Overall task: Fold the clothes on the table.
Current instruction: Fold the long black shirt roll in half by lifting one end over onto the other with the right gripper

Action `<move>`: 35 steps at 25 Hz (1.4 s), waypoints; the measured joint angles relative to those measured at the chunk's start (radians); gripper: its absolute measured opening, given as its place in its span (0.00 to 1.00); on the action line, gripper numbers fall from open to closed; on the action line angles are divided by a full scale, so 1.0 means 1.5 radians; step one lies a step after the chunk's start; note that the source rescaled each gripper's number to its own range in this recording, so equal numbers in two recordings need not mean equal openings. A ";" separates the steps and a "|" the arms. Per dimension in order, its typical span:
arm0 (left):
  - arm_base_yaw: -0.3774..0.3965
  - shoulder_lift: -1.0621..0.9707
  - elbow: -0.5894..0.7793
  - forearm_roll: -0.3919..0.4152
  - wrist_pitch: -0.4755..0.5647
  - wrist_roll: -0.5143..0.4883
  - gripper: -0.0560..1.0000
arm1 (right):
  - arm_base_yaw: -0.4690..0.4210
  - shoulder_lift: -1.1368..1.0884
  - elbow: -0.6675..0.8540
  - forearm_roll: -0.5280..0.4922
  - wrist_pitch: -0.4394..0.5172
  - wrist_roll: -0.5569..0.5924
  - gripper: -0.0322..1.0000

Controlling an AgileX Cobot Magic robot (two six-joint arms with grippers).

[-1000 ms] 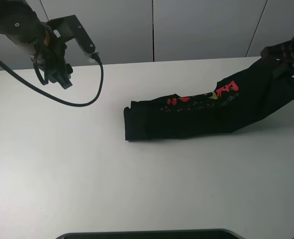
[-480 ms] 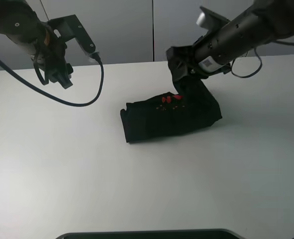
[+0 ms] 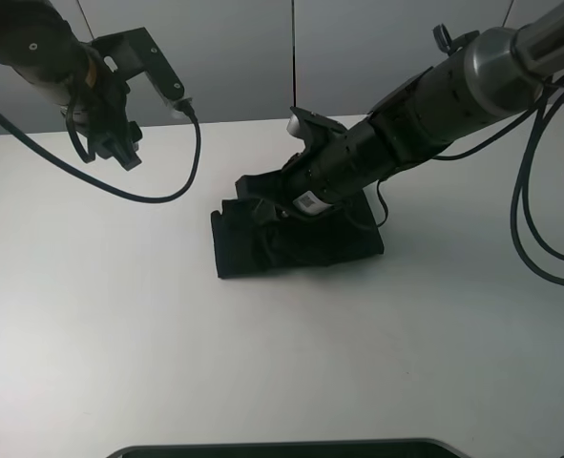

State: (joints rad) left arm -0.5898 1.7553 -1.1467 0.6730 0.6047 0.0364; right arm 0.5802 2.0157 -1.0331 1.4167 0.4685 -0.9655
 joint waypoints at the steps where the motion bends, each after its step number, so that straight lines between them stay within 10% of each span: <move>1: 0.000 0.000 0.000 -0.003 0.000 0.000 0.97 | 0.000 0.000 0.000 0.012 0.000 -0.013 0.10; 26: 0.000 0.000 0.000 -0.017 -0.015 0.000 0.97 | 0.008 -0.030 -0.061 0.086 0.090 -0.072 0.10; 35: 0.000 0.000 0.000 -0.017 -0.003 0.000 0.97 | -0.067 -0.038 -0.062 -0.309 -0.056 0.192 0.10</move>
State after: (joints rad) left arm -0.5898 1.7553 -1.1467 0.6481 0.6007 0.0364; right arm 0.4798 1.9591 -1.1260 0.9532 0.3845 -0.6782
